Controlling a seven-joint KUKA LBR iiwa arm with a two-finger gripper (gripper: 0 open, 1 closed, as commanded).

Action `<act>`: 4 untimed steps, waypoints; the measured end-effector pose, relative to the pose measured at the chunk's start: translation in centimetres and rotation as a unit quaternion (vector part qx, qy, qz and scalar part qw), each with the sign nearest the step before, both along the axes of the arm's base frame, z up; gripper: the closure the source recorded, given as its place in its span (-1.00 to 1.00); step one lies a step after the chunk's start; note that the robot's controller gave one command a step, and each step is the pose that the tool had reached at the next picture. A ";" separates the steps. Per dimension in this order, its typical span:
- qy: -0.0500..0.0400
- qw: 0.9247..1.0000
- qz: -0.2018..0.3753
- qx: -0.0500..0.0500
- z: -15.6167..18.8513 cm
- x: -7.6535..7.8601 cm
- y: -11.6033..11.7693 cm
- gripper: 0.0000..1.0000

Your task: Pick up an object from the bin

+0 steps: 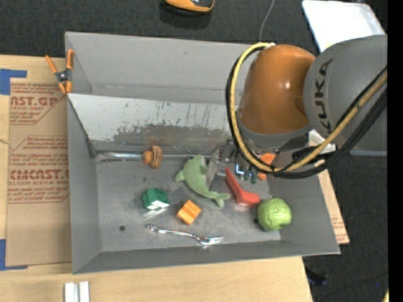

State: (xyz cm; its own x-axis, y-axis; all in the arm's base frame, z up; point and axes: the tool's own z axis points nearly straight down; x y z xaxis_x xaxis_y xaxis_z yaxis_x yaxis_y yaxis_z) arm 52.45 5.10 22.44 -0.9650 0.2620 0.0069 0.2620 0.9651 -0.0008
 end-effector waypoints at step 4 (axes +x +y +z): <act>-0.003 0.960 0.279 0.002 -6.5 -0.7 4.2 1.00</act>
Offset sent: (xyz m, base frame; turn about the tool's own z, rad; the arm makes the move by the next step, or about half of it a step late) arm -0.0041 0.0465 -0.0736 -0.2601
